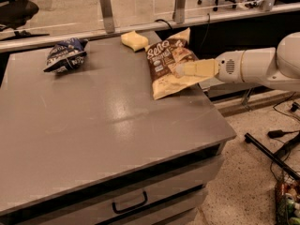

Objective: Move brown chip bag near sponge

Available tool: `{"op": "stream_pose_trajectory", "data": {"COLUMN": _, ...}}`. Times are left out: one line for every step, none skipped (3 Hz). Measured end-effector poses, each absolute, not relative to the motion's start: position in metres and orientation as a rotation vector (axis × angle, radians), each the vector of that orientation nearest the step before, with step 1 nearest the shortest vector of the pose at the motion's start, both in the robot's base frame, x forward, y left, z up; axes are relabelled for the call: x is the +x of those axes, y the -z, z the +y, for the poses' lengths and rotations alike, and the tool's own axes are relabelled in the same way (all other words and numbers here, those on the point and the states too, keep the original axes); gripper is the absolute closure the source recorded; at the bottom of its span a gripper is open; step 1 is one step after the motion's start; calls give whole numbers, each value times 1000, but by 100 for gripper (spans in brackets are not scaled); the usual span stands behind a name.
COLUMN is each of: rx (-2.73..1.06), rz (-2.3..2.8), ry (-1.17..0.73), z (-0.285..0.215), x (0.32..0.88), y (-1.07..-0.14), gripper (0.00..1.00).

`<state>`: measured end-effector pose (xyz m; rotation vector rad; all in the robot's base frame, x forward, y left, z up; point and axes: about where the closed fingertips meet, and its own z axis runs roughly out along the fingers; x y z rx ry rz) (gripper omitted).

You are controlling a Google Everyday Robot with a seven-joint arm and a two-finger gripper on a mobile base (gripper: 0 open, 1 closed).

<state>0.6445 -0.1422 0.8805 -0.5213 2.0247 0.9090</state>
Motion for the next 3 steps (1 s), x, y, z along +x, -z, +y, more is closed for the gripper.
{"op": "stream_pose_trajectory", "data": {"rx": -550, "rz": 2031, "ry": -835, "z": -143, "x": 647, "y": -896, "gripper": 0}}
{"op": "stream_pose_trajectory", "data": {"rx": -555, "rz": 2046, "ry": -752, "z": -147, "x": 649, "y": -906, "gripper": 0}}
{"op": "stream_pose_trajectory", "data": {"rx": -557, "rz": 2046, "ry": -748, "z": -147, "x": 648, "y": -907, "gripper": 0}}
